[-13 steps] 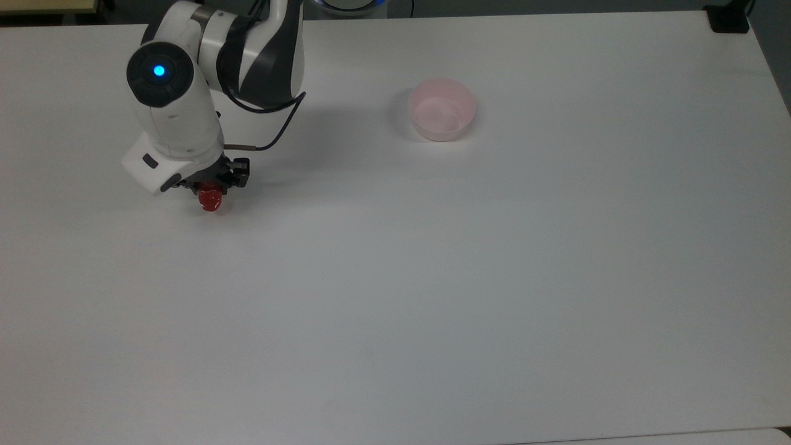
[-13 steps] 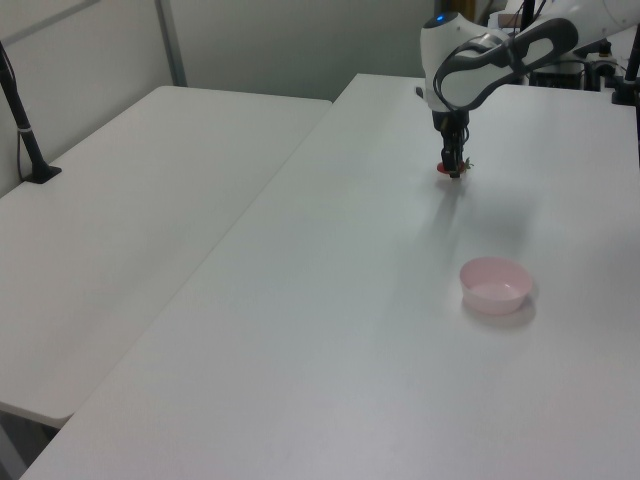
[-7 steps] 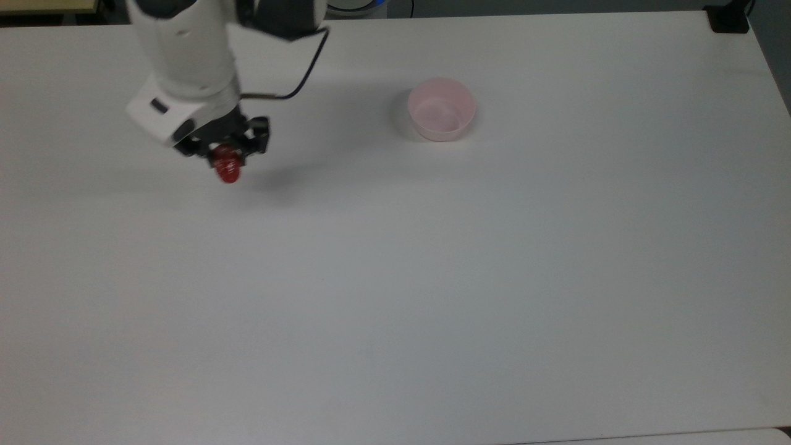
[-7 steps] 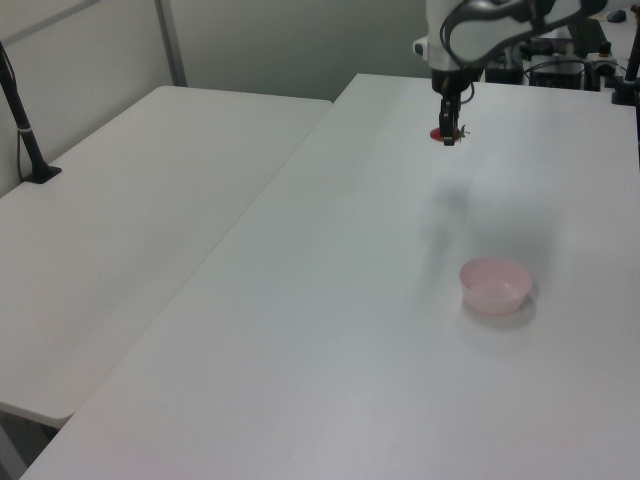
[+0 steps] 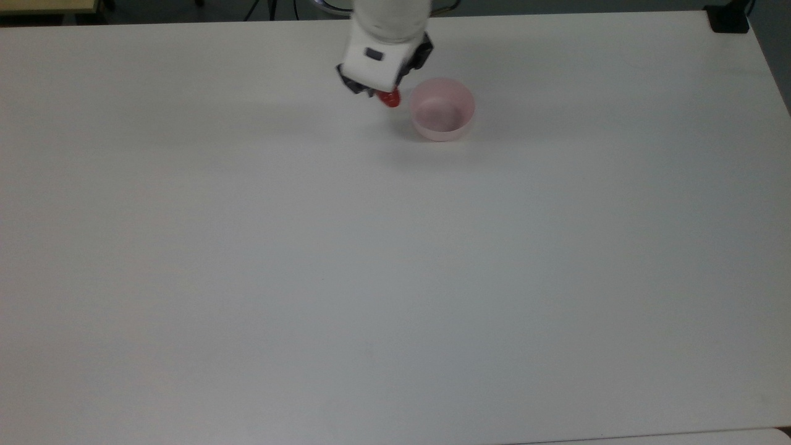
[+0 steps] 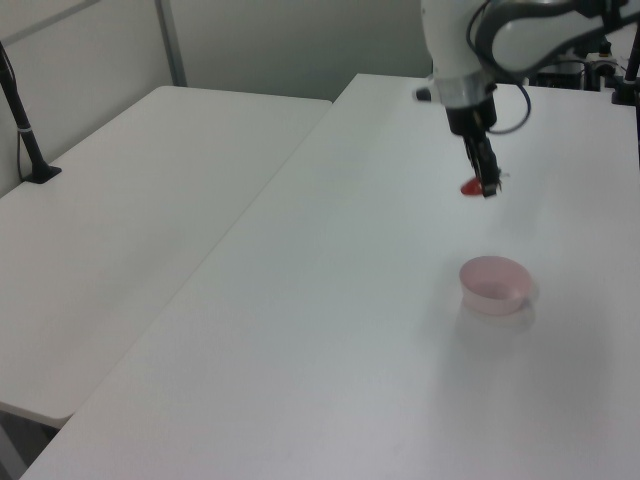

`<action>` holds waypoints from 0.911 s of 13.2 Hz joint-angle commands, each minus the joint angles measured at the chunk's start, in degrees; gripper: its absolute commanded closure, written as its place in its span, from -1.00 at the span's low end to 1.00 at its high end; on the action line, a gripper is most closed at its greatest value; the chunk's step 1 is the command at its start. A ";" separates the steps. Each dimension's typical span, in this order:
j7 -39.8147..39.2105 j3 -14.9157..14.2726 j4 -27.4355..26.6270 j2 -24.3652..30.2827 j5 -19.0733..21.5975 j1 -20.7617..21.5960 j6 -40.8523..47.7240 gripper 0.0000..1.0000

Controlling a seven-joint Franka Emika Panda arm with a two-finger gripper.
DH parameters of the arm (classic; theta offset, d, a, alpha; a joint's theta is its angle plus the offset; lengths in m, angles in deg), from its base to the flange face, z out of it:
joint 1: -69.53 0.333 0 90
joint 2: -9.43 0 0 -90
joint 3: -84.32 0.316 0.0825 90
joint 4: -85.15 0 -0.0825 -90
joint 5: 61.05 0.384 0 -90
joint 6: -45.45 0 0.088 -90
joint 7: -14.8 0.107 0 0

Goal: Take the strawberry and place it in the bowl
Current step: 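Lift the strawberry and carry it over the pink bowl, then lower the strawberry into the bowl and open the gripper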

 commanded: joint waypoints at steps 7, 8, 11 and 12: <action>10.25 9.46 -5.82 -3.08 -0.14 1.13 -3.51 -1.00; 11.50 9.46 -3.98 -2.38 -0.14 0.69 -3.17 -1.00; 15.01 14.19 0.41 4.73 -0.22 -11.83 -2.64 -1.00; 16.59 14.47 2.17 5.79 -0.31 -15.02 -1.85 -1.00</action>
